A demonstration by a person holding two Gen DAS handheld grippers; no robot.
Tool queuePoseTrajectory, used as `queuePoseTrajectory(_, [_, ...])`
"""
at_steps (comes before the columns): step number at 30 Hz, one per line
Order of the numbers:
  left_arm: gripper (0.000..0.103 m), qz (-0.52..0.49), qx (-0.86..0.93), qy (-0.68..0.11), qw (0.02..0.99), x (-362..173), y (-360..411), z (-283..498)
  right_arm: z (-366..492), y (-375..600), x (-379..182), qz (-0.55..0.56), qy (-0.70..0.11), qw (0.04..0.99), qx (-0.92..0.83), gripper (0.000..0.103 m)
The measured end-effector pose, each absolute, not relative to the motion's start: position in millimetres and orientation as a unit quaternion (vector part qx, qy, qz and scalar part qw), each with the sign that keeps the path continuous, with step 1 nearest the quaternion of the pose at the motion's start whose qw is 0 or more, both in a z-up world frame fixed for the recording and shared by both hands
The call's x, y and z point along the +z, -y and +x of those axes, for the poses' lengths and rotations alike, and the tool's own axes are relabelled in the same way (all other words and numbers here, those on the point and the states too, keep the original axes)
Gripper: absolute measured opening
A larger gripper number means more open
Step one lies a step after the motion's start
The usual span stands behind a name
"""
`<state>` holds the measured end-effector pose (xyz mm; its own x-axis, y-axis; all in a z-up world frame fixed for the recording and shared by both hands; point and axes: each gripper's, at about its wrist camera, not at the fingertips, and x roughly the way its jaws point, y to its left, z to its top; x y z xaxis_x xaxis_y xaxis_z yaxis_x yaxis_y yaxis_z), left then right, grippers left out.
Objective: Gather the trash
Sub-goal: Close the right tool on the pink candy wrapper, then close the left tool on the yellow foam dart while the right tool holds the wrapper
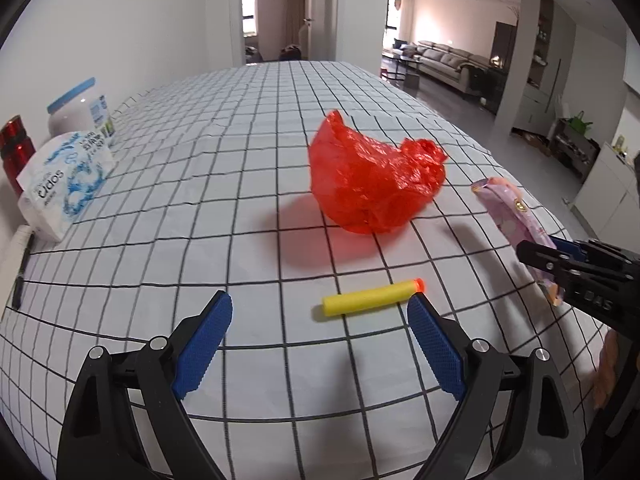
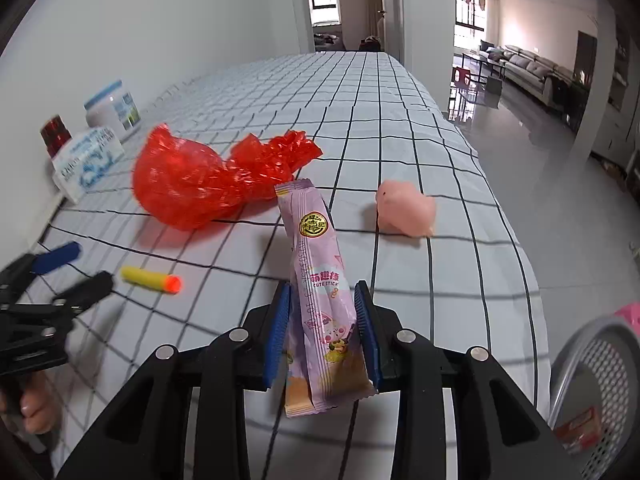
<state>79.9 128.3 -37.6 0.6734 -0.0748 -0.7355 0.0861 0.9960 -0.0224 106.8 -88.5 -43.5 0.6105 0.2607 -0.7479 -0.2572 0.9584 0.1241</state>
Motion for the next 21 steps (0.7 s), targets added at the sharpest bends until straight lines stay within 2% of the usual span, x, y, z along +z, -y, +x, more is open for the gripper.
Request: queuePoseTrajectory(21, [0.088, 0.062, -0.111, -0.411, 0.903, -49, -110, 104, 56, 121, -31, 0.068, -0.411, 0.895, 0.162, 0.032])
